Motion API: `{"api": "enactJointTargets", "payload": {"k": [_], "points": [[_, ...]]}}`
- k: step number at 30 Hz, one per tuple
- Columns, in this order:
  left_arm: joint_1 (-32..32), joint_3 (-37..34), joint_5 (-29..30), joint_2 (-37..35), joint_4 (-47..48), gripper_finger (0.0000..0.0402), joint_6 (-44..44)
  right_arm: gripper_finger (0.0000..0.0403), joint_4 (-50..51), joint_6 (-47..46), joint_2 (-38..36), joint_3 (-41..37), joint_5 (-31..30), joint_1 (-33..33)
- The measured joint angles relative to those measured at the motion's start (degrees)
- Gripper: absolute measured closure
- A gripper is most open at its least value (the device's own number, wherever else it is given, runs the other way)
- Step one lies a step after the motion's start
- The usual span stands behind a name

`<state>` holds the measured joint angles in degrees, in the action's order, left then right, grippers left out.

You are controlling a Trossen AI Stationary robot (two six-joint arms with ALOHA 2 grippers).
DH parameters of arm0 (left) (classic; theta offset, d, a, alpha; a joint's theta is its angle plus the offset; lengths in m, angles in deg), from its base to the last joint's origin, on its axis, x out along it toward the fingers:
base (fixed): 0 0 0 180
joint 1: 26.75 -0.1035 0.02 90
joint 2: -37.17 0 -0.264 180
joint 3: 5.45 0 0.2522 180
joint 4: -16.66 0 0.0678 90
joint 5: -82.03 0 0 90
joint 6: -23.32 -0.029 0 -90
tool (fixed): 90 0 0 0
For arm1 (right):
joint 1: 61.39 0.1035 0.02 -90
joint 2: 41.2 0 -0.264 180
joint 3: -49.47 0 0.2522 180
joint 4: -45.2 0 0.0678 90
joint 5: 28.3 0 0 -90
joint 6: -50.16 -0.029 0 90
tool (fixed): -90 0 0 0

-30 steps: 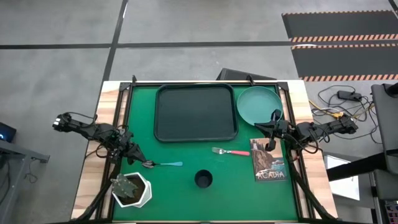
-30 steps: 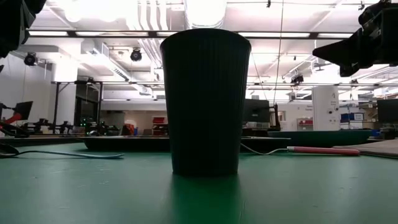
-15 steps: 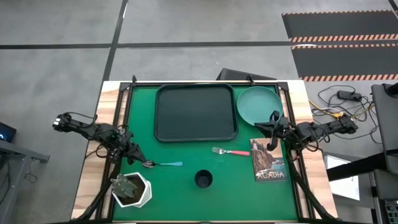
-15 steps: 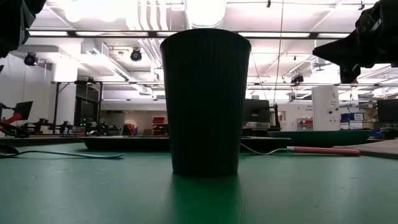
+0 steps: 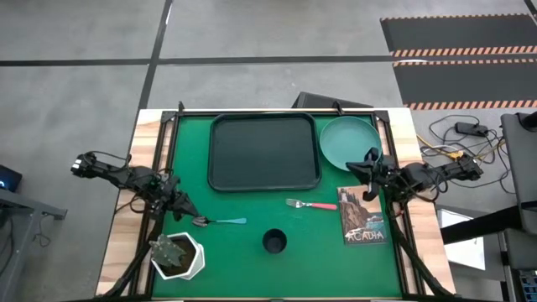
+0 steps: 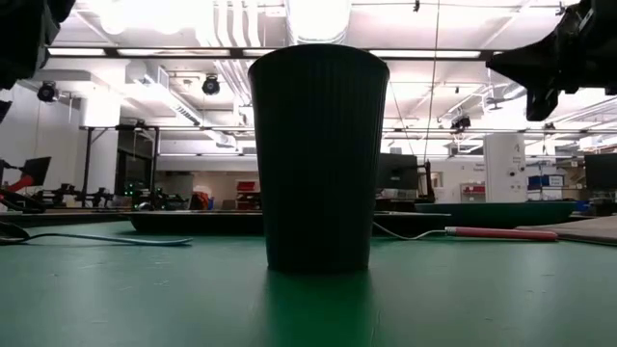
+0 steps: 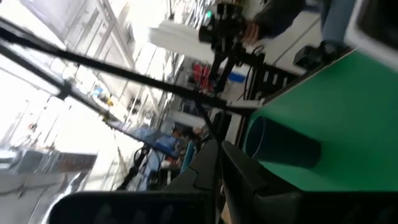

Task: Pick and place plate/cup/fork/spoon on tray
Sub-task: Put the green plate on the black tray

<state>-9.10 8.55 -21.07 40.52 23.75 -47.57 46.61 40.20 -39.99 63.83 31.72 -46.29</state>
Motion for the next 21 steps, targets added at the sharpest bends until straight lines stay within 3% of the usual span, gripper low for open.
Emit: {"api": "enactJointTargets", "payload": {"k": [7, 11, 17, 21], "points": [[0.0, 0.0, 5.2, 0.0, -5.3, 0.04, 0.0, 0.0394, -0.1, -0.1, 0.0, 0.7, 0.7, 0.0], [0.0, 0.0, 4.3, -0.1, -11.5, 0.04, 0.0, 0.0394, -0.2, -0.1, 0.0, 1.1, 2.0, 0.0], [0.0, 0.0, 4.2, 0.0, -12.4, 0.04, 0.0, 0.0394, -0.1, -0.1, 0.0, 1.2, 2.0, 0.0], [0.0, 0.0, 3.9, -0.2, -13.0, 0.04, -5.5, 0.0394, 0.0, -0.1, 0.0, 1.2, 1.9, 0.0]]}}
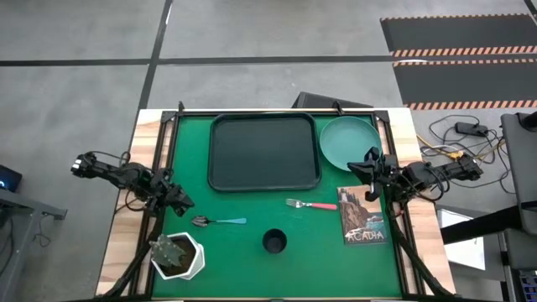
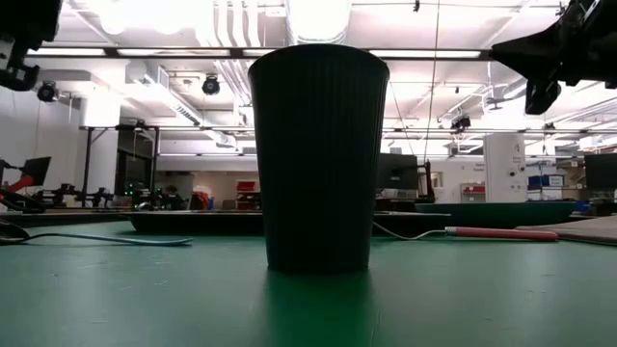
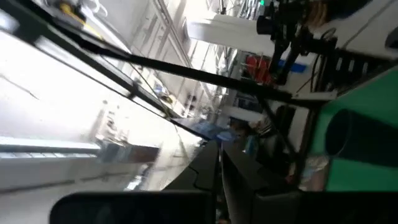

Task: Pick and place plate/cup/fork/spoon on tray
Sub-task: Put the green plate on the black tray

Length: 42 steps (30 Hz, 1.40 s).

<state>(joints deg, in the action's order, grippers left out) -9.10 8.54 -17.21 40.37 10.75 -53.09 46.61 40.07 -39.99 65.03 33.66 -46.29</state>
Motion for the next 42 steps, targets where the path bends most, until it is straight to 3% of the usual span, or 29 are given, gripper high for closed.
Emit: {"api": "enactJointTargets", "payload": {"k": [5, 7, 10, 16, 21, 32, 42], "points": [[0.1, 0.0, -10.7, 1.2, -3.8, 0.04, 9.5, 0.0394, 0.1, 0.0, 0.0, 0.0, 1.1, 0.0], [0.0, 0.5, -11.0, 1.4, -9.6, 0.04, 20.4, 0.0394, 0.1, 0.0, 0.0, 0.0, 2.7, 0.0], [0.0, 2.6, -4.2, 3.3, -17.7, 0.04, 36.2, 0.0394, 0.1, 0.0, 0.0, 0.1, 3.0, 0.0], [0.0, 7.6, 7.1, 10.6, -21.4, 0.04, 49.5, 0.0394, 0.1, 0.2, 0.0, 1.2, 3.0, 0.0], [0.0, 13.5, 7.5, 19.1, -21.4, 0.04, 52.2, 0.0394, 0.3, 1.7, 0.0, 2.8, 3.1, 0.0], [0.0, 29.0, 7.7, 37.2, -21.7, 0.04, 64.9, 0.0394, -0.2, 6.7, -0.1, 6.5, 10.7, 0.0], [0.0, 39.6, 7.6, 51.1, -22.2, 0.04, 69.1, 0.0394, -0.4, 9.0, -1.2, 7.6, 15.0, 0.0]]}}
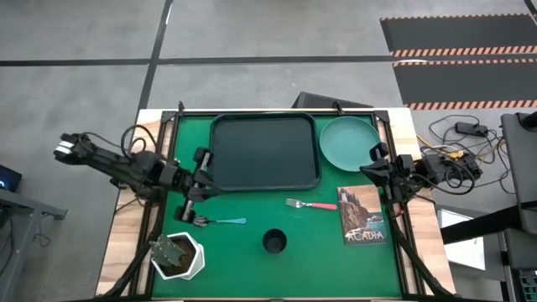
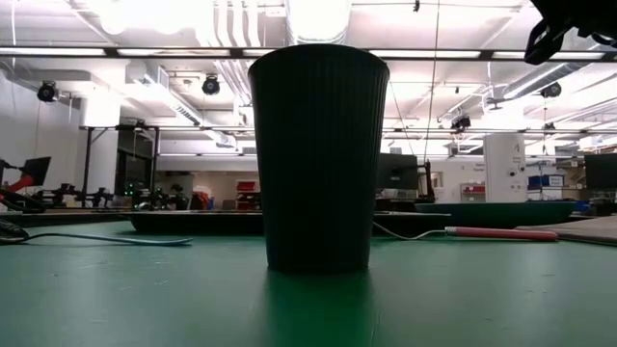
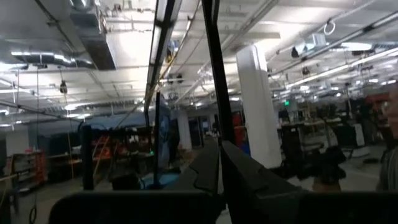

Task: Pick and place plate/cup/fork/spoon on tray
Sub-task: Put the green plate on the black tray

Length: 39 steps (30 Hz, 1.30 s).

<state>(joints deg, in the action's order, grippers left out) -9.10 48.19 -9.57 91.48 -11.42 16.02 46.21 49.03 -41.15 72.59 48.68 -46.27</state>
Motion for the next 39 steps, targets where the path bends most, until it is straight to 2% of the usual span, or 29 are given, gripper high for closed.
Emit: {"api": "enactJointTargets", "payload": {"k": [6, 13, 15, 19, 22, 35, 39], "points": [[0.0, 5.2, 0.0, 8.8, 0.8, 0.04, 1.0, 0.0394, 0.1, 1.0, 0.0, 0.5, 0.1, 0.0], [0.0, 12.0, 1.0, 17.4, 0.4, 0.04, 1.0, 0.0394, 0.0, 1.2, 0.0, 2.1, 5.5, 0.0], [0.0, 14.1, 3.8, 19.8, 0.5, 0.04, 1.0, 0.0394, 0.2, 1.1, 0.0, 2.3, 5.6, 0.0], [-0.1, 17.4, 16.0, 23.9, 0.5, 0.04, 3.5, 0.0394, 0.3, 1.2, 0.0, 2.4, 5.7, 0.0], [-0.9, 18.8, 20.3, 26.9, 1.1, 0.04, 4.0, 0.0394, 0.2, 1.2, 0.0, 2.4, 5.8, 0.0], [-5.8, 26.9, 20.4, 35.1, 8.4, 0.04, 8.6, 0.0394, -0.8, 1.9, 0.0, 2.4, 6.2, 0.0], [-7.2, 29.2, 20.3, 38.6, 9.1, 0.04, 8.7, 0.0394, -1.2, 1.1, -0.1, 2.4, 8.2, 0.0]]}}
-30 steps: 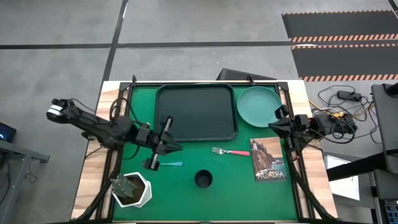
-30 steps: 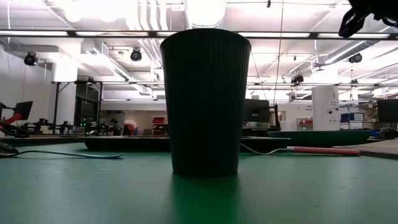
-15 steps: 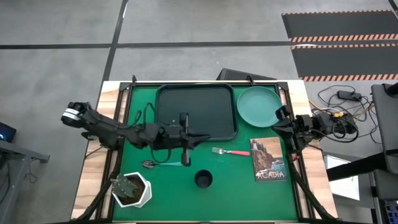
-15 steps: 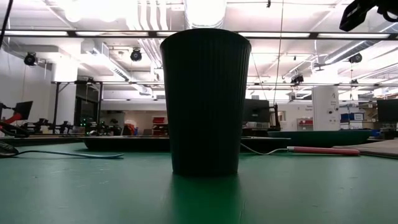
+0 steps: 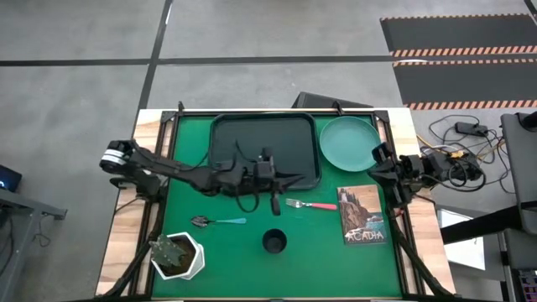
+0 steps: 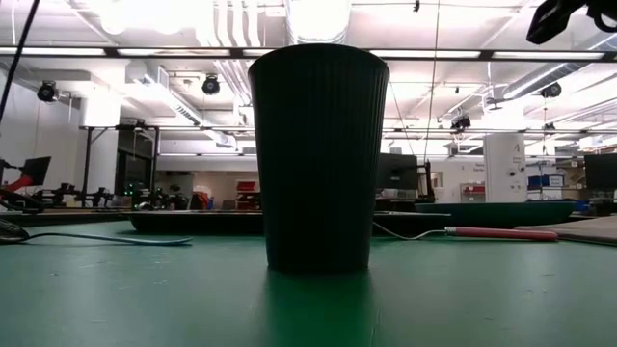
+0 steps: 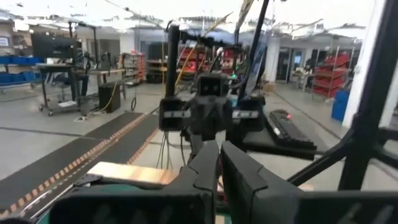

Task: Pick and place plate/cup/fork/spoon on tray
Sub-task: Put the green plate on the black tray

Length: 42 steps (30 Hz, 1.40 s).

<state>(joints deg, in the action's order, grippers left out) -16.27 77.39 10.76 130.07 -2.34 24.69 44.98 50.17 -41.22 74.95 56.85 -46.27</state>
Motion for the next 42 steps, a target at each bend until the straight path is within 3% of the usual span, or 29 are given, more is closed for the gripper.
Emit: {"api": "enactJointTargets", "payload": {"k": [8, 24, 29, 32, 42], "points": [[-3.3, 9.0, 0.0, 7.2, 11.5, 0.04, 2.9, 0.0394, -7.6, -3.9, 0.0, 0.0, 11.4, 0.0], [-7.8, 25.7, -5.8, 24.6, 21.2, 0.04, 3.4, 0.0394, -7.1, -3.4, 0.0, -0.1, 11.3, 0.0], [-9.7, 30.6, -12.9, 30.0, 21.4, 0.04, 5.9, 0.0394, -7.0, -3.6, 0.0, -0.1, 11.3, 0.0], [-10.3, 33.4, -13.8, 33.1, 21.3, 0.04, 5.3, 0.0394, -7.0, -4.0, 0.0, -0.1, 11.3, 0.0], [-13.8, 35.1, -13.8, 38.0, 20.7, 0.04, 2.6, 0.0394, -6.3, -4.6, 0.0, -0.1, 11.3, 0.0]]}}
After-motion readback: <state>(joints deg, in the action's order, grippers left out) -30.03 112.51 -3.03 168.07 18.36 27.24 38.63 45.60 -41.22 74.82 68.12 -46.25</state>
